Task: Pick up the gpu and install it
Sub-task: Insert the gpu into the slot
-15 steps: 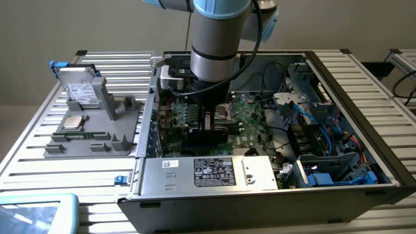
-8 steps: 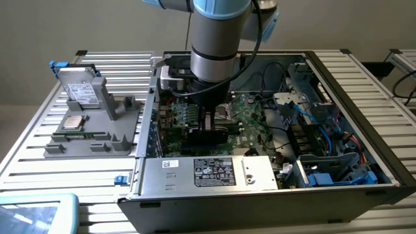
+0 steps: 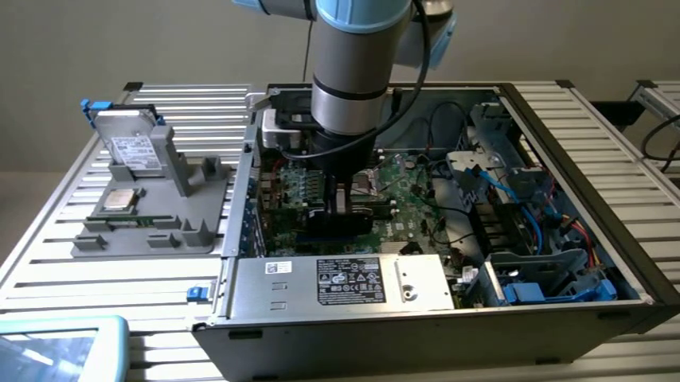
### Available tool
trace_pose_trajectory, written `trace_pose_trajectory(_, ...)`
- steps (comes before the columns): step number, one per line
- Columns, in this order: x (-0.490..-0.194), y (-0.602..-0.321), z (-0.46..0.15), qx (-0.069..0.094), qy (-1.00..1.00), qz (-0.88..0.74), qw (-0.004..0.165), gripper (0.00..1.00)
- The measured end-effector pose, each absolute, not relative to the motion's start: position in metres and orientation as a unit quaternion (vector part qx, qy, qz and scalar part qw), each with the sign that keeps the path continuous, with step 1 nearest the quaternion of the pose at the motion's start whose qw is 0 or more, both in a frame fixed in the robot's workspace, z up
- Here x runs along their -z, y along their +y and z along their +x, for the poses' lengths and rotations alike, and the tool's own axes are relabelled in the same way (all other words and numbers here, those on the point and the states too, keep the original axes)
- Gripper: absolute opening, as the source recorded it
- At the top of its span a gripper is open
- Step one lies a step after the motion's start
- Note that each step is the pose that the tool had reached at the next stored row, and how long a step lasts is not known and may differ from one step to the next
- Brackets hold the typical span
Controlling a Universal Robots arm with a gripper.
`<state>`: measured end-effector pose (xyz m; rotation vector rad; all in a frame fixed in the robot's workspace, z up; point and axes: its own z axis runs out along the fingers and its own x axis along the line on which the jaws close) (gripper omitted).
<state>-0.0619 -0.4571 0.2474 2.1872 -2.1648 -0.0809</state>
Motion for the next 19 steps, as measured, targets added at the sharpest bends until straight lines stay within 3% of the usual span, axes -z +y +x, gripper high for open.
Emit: trace_pose_trajectory(19,-0.2474,-0.4577,-0.0620,0.027,-0.697,0.716,0.031,0.27)
